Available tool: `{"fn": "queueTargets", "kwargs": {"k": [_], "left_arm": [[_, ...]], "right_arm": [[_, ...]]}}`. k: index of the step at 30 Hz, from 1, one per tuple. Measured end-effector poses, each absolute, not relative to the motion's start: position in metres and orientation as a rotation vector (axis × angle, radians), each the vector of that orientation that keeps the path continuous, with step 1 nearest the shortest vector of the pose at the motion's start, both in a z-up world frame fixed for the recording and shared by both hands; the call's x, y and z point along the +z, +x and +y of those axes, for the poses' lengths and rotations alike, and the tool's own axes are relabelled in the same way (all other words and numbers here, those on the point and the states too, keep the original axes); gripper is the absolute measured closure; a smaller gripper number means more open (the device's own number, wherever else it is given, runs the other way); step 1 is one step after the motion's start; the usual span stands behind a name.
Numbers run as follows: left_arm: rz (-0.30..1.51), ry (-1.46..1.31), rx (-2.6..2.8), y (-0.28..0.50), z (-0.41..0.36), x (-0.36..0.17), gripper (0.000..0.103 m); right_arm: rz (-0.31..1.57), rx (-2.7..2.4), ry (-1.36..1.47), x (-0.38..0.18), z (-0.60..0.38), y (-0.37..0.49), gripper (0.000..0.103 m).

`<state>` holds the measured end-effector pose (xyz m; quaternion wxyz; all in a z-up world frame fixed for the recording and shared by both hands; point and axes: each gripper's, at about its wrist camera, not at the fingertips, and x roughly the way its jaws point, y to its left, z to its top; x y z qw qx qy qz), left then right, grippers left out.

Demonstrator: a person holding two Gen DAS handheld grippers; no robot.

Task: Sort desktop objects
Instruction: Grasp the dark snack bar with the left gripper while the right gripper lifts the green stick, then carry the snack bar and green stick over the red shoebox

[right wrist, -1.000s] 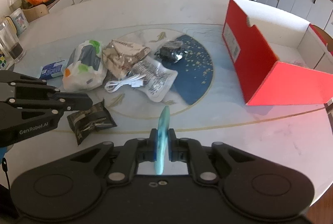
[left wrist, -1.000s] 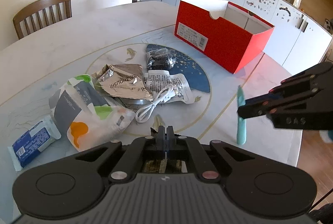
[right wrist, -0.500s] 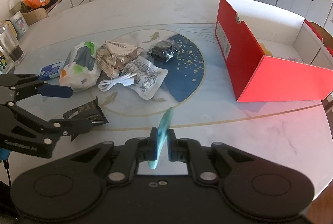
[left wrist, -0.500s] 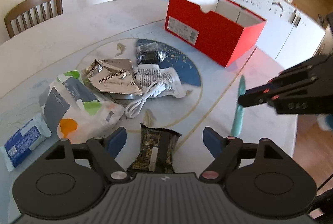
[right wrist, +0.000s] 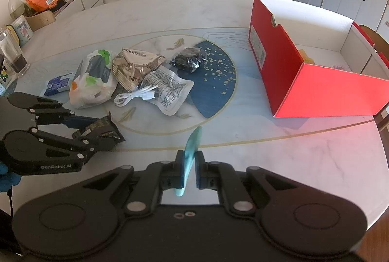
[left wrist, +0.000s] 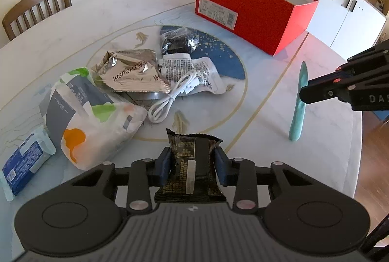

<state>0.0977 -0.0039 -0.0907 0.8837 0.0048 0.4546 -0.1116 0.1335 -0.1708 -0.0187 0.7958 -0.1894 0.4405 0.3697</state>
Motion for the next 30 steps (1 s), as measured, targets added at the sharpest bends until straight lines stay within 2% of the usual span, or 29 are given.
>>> {"fn": "queueTargets", "kwargs": {"k": [30], "left_arm": [[0.810,-0.010,-0.322,0.125,-0.051,-0.017,0.069]], "right_arm": [[0.824,0.795,-0.319,0.043,-0.210,0.175,0.099]]}}
